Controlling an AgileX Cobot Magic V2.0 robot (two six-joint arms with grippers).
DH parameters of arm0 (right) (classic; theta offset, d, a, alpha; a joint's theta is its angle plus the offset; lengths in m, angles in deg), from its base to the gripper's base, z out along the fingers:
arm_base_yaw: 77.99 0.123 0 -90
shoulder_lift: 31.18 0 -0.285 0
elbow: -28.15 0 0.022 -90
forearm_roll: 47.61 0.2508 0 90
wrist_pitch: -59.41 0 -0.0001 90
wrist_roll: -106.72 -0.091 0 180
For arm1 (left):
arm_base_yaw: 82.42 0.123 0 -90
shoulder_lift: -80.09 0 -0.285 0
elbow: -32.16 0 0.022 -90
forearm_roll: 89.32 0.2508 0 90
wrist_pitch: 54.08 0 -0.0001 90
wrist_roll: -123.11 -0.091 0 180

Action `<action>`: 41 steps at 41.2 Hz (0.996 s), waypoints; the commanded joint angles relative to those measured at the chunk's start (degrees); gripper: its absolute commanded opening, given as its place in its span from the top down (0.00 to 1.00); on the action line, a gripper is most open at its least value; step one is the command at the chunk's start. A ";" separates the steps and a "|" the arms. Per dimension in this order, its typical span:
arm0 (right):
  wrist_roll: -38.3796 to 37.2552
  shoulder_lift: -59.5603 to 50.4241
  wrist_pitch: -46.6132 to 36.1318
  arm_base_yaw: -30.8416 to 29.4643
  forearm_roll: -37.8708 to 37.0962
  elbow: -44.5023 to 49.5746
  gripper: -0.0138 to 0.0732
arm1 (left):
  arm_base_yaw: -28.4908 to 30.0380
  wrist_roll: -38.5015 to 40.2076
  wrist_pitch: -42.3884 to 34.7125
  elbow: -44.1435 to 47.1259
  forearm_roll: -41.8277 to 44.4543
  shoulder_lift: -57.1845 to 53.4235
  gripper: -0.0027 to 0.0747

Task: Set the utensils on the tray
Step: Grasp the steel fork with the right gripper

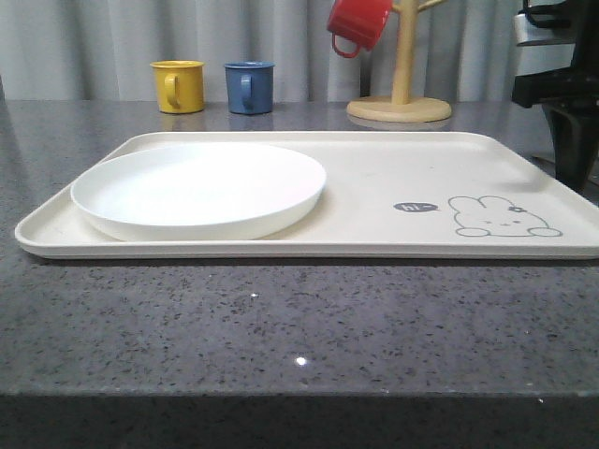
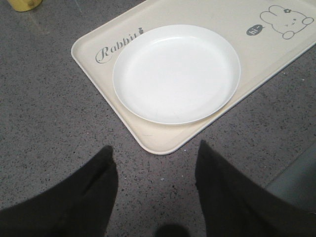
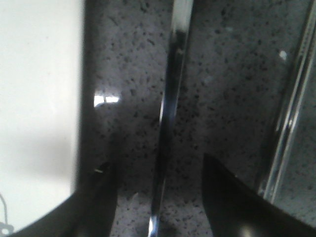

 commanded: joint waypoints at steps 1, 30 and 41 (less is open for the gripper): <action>-0.44 -1.87 -1.15 -0.21 -0.74 -1.91 0.50 | 0.16 0.67 -4.18 -1.49 -0.33 -0.08 0.52; -0.44 -9.57 0.82 -0.15 1.41 -1.91 0.84 | 0.16 0.67 -4.28 -1.49 -0.33 -0.08 0.52; -0.39 -14.58 3.47 6.54 3.31 -2.72 0.83 | 0.16 0.67 -4.28 -1.49 -0.33 -0.08 0.52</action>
